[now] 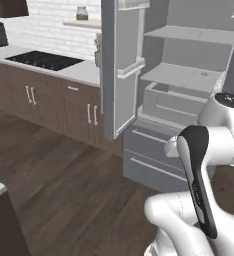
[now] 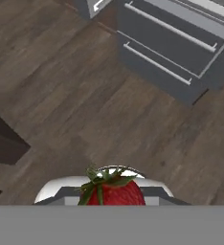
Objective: Take the strawberry from the fridge and place it on top of the pancake, located on the dining counter.
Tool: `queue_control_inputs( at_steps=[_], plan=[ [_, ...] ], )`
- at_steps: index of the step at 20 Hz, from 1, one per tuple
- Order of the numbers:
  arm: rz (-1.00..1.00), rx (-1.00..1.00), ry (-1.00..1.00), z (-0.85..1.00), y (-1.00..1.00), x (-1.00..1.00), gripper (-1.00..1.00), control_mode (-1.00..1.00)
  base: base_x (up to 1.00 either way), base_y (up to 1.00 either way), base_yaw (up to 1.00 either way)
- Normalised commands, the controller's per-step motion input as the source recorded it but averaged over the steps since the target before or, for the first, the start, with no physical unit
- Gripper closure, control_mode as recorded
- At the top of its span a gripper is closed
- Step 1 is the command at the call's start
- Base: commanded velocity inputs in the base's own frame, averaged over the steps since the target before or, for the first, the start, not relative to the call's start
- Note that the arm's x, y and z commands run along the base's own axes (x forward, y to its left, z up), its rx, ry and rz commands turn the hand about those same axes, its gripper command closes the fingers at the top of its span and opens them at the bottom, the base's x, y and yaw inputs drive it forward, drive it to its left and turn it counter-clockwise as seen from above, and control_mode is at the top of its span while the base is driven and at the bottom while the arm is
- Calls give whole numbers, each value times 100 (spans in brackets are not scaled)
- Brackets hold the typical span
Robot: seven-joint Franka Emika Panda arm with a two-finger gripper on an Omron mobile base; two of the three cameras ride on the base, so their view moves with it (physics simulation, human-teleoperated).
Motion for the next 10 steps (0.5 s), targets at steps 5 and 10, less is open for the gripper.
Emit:
queue_control_inputs(
  at_steps=[5,10],
  plan=[
    [0,0,0,0,0,0,100,100,-80,2,78],
    [0,0,0,0,0,0,100,100,-22,56,71]
  ],
)
